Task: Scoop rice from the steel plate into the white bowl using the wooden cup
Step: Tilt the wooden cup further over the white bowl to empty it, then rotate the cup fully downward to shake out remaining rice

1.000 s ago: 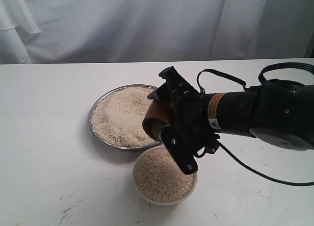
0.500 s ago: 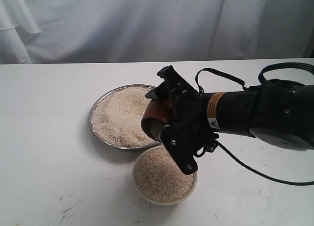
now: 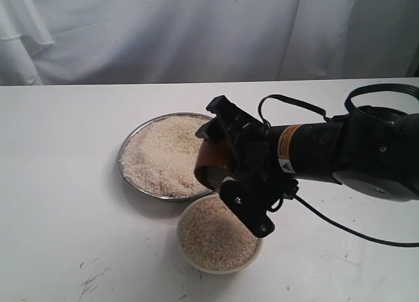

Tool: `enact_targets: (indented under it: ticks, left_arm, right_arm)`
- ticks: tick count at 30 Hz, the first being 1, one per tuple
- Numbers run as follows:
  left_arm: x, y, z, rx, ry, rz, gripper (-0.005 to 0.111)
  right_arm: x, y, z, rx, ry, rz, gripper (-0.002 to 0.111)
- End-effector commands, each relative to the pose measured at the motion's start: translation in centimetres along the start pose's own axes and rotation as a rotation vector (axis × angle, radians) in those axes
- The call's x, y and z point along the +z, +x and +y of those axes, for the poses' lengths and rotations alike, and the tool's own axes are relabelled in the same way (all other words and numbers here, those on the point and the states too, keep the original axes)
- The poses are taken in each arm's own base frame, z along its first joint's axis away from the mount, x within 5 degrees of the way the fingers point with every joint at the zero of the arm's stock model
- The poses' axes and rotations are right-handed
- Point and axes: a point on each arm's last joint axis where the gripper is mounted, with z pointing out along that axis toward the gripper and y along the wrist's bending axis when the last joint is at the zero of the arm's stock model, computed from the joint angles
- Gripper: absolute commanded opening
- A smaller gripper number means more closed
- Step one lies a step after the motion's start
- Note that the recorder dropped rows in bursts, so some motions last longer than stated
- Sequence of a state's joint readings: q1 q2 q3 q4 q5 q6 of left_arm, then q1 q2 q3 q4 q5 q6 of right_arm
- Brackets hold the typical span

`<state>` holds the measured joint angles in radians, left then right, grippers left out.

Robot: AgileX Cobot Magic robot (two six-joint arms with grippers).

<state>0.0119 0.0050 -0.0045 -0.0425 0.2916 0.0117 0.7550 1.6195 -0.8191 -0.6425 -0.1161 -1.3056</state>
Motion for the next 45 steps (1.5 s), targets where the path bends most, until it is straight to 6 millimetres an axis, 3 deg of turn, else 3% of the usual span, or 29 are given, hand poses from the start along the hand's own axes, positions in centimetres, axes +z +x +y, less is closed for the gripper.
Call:
enact_targets:
  ticks: [1,8,28,45]
  left_arm:
    - [0.0,0.07,-0.01,-0.004,0.002,-0.007,0.0]
    - [0.0,0.07,-0.01,-0.004,0.002,-0.007,0.0]
    - [0.0,0.07,-0.01,-0.004,0.002,-0.007,0.0]
    - [0.0,0.07,-0.01,-0.004,0.002,-0.007,0.0]
  right_arm:
    - [-0.3,0.11,-0.56,-0.042,0.023,0.005,0.0]
    - [-0.3,0.11,-0.56,-0.219,0.022,0.007,0.0]
    - [-0.31,0.05,-0.78,-0.494,0.047,0.009,0.0]
    - [0.47,-0.39,-0.75,-0.516,0.094,-0.012,0.0]
